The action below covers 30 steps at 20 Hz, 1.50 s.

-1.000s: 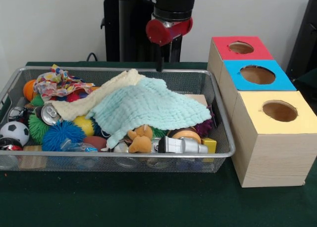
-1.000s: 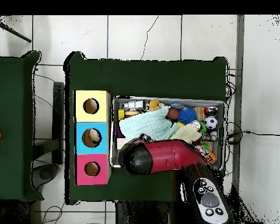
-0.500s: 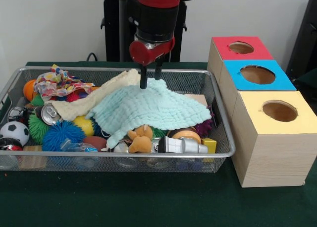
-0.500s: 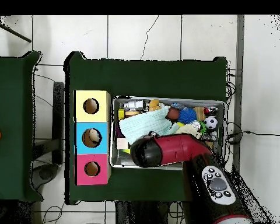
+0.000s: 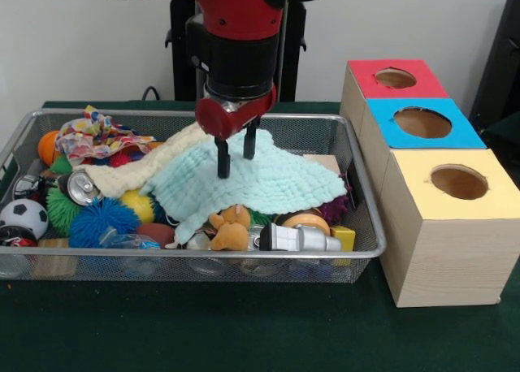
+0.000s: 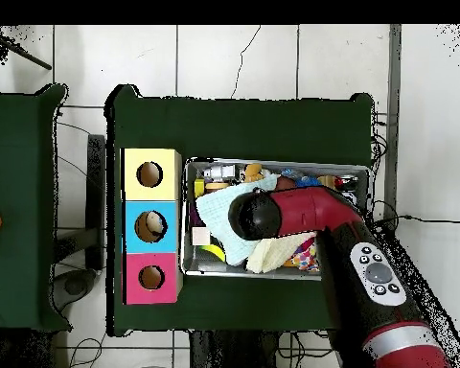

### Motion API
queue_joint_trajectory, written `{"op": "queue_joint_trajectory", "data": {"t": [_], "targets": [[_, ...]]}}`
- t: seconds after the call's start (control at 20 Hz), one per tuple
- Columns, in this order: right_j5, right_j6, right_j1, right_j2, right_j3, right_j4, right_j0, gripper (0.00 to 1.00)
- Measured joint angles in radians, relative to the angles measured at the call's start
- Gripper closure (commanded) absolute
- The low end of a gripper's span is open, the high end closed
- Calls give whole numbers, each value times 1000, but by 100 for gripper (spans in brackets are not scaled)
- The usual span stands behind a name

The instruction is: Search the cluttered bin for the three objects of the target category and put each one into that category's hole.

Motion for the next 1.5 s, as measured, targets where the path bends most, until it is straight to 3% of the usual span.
{"op": "queue_joint_trajectory", "data": {"t": [0.35, 0.85, 1.2, 1.5], "targets": [[78, -75, 33, 83, -102, -44, -35, 0], [84, -281, 100, 182, -239, -97, -96, 0], [84, -391, 132, 209, -284, -118, -129, 0], [84, -423, 133, 209, -283, -138, -149, 0]]}}
